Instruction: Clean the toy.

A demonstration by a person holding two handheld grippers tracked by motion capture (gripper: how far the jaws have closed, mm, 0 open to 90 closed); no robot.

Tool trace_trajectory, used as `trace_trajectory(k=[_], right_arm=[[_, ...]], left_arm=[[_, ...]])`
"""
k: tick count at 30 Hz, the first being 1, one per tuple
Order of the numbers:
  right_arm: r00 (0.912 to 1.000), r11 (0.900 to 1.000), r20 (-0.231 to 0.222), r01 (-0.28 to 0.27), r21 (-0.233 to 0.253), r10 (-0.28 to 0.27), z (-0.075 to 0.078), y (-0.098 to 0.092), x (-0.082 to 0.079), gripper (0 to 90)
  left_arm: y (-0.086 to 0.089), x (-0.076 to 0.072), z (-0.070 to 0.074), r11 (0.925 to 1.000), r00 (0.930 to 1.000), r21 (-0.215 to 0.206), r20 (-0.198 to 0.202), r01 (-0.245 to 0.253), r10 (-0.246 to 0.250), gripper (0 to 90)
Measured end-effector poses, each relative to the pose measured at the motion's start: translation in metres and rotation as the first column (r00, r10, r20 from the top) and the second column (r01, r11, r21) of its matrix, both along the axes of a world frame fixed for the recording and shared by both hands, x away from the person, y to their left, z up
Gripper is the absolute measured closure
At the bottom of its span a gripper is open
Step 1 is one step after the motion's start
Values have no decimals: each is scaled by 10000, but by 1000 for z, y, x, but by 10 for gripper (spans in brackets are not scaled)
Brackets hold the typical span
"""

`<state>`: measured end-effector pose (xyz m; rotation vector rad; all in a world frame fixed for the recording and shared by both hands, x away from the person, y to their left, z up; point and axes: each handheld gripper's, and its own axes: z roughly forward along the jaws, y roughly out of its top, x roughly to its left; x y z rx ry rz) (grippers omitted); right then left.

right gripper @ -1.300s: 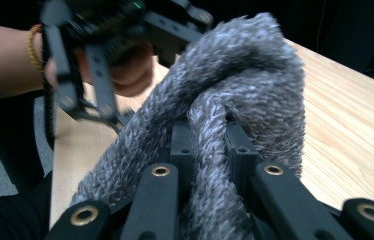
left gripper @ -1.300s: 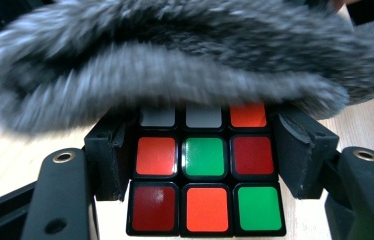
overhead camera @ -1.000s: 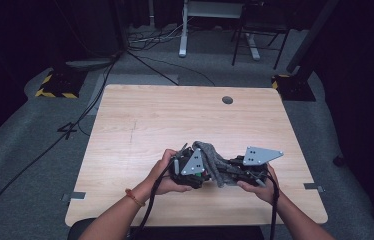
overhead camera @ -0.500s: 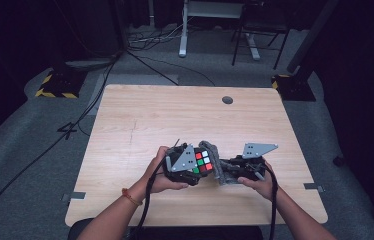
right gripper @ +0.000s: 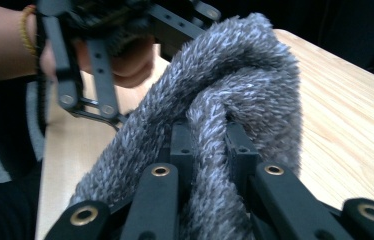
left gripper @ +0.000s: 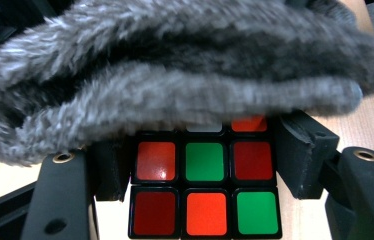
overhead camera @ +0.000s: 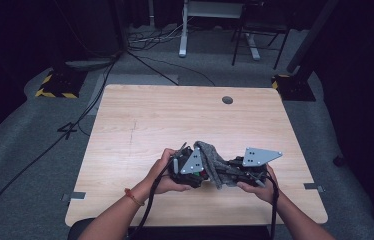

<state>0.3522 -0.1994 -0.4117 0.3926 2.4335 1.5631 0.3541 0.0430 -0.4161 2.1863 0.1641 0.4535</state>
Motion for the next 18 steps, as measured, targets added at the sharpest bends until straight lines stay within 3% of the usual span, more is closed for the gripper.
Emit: trace_trajectory(k=[3,5,6,9,10,13,14,15,16,17,18], right_arm=[[9990,9993,-311,320,188,-314,-4,-6,8,787],[9958,9981,-687,605,-116,-612,-15,-10,19,787],[9958,9981,-687,605,-116,-612,-15,-10,19,787],[9867,9987,-1542,482,-191,-506,-29,-10,29,787],[9867,9987,-1542,482,-191,-506,-29,-10,29,787],[9818,9998,-1900,96,157,-65,-32,-6,28,787],[9803,9996,-1975,-35,264,87,-32,-5,27,787],[9749,9970,-2187,-262,734,417,-32,-6,27,788],[9749,9970,-2187,-262,734,417,-32,-6,27,788],[9697,9933,-2377,-297,1115,557,-31,-10,29,788],[9703,9926,-2362,-249,1192,527,-30,-11,29,788]], left_arm=[[7,1,8,9984,10000,-557,16,60,-60,338],[15,0,16,9946,9999,-1037,132,23,-9,339],[15,0,16,9946,9999,-1037,132,23,-9,338],[20,-3,21,9883,9998,-1521,200,113,-84,338],[20,-3,22,9870,9998,-1602,158,157,-134,338],[20,-4,21,9846,9995,-1724,148,294,-273,337],[21,-3,21,9808,9994,-1920,43,352,-350,336],[24,-1,21,9736,9987,-2243,-173,422,-472,332],[24,-1,21,9736,9987,-2243,-173,422,-472,332],[25,0,21,9729,9987,-2282,-249,380,-449,331],[25,1,20,9729,9988,-2291,-290,322,-399,330]])
